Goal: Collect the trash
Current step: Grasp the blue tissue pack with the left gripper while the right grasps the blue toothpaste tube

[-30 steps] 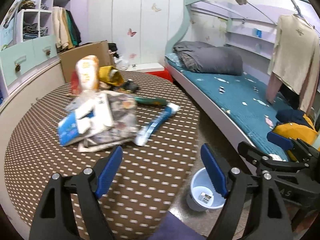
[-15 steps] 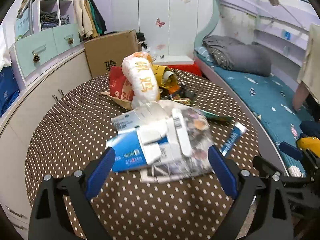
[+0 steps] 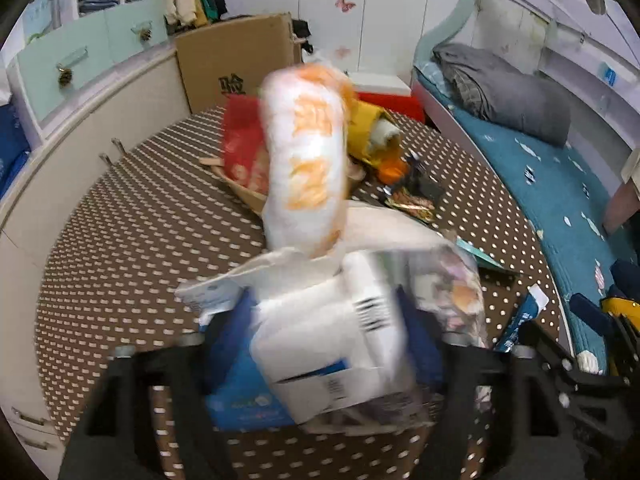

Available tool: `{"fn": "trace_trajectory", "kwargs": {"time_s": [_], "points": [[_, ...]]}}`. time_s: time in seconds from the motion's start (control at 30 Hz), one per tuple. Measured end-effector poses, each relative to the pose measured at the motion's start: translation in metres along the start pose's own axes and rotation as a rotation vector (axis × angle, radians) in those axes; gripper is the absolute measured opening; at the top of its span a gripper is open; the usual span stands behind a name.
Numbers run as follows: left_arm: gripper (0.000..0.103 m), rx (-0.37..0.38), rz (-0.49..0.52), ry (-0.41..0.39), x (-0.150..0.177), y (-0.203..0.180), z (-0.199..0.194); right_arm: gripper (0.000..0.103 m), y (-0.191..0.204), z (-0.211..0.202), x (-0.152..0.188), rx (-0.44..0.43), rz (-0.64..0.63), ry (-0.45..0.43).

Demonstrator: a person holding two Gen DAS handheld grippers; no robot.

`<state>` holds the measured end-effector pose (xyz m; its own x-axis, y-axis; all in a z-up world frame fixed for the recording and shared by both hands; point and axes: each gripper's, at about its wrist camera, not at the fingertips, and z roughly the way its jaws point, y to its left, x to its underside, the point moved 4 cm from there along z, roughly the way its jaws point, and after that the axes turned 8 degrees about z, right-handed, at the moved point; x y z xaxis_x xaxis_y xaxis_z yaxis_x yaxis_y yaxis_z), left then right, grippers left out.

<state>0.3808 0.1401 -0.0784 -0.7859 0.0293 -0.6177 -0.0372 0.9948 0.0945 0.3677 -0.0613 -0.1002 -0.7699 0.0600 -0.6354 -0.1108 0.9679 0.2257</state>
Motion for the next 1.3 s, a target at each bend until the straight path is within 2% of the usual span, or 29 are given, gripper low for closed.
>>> {"fn": "trace_trajectory", "kwargs": {"time_s": [0.1,0.17,0.27,0.37,0.47,0.5,0.53,0.57,0.63,0.7,0.77,0.8,0.87,0.97,1.0,1.07,1.1,1.13,1.2,1.23,1.27,1.3], "points": [[0.047,0.047,-0.047,-0.048,0.004,0.019,-0.021,0.089,0.007,0.005,-0.002,0.005,-0.018,0.002],[0.032,0.062,-0.063,-0.073,0.008,0.027,-0.035,0.089,0.011,0.007,-0.002,0.017,-0.028,0.002],[0.022,0.098,-0.094,-0.111,0.017,0.046,-0.058,0.089,0.017,0.011,0.000,0.029,-0.042,0.005],[0.015,0.077,-0.130,-0.153,0.027,0.067,-0.080,0.089,0.023,0.017,0.004,0.068,-0.060,0.010],[0.015,0.046,-0.149,-0.183,0.038,0.087,-0.093,0.083,0.030,0.018,0.008,0.104,-0.102,-0.014],[0.016,0.027,-0.161,-0.205,0.042,0.097,-0.098,0.078,0.031,0.018,0.009,0.095,-0.105,-0.013],[0.022,-0.001,-0.171,-0.214,0.044,0.104,-0.100,0.071,0.033,0.017,0.009,0.091,-0.107,-0.013],[0.045,-0.043,-0.188,-0.211,0.047,0.113,-0.100,0.067,0.035,0.017,0.008,0.091,-0.111,-0.014],[0.082,-0.074,-0.217,-0.194,0.051,0.122,-0.095,0.043,0.038,0.016,0.008,0.085,-0.117,-0.011],[0.083,-0.020,-0.270,-0.218,0.056,0.131,-0.091,0.030,0.040,0.015,0.008,0.084,-0.118,-0.004],[0.082,0.054,-0.297,-0.220,0.055,0.133,-0.084,0.022,0.040,0.015,0.007,0.082,-0.128,0.001],[0.082,0.065,-0.297,-0.225,0.054,0.131,-0.082,0.018,0.040,0.015,0.007,0.082,-0.130,0.002],[0.083,0.059,-0.285,-0.234,0.052,0.126,-0.081,0.017,0.041,0.014,0.008,0.084,-0.137,0.004],[0.084,-0.008,-0.271,-0.240,0.054,0.124,-0.085,0.017,0.041,0.013,0.010,0.090,-0.146,0.002],[0.084,-0.084,-0.254,-0.239,0.053,0.124,-0.089,0.017,0.042,0.013,0.010,0.093,-0.147,0.003],[0.084,-0.288,-0.195,-0.209,0.054,0.124,-0.093,0.017,0.043,0.012,0.011,0.097,-0.149,0.003],[0.084,-0.332,-0.173,-0.192,0.055,0.126,-0.092,0.017,0.043,0.012,0.012,0.099,-0.151,0.002],[0.084,-0.326,-0.160,-0.177,0.057,0.126,-0.089,0.017,0.043,0.011,0.013,0.099,-0.150,0.002],[0.083,-0.219,-0.185,-0.130,0.063,0.128,-0.079,0.017,0.043,0.011,0.014,0.100,-0.150,0.000],[0.078,-0.191,-0.205,-0.108,0.066,0.130,-0.073,0.017,0.043,0.011,0.014,0.100,-0.151,-0.001],[0.062,-0.182,-0.222,-0.091,0.069,0.132,-0.067,0.017,0.042,0.011,0.014,0.099,-0.150,0.000],[0.049,-0.206,-0.246,-0.065,0.073,0.138,-0.059,0.017,0.042,0.011,0.014,0.098,-0.149,0.001]]}}
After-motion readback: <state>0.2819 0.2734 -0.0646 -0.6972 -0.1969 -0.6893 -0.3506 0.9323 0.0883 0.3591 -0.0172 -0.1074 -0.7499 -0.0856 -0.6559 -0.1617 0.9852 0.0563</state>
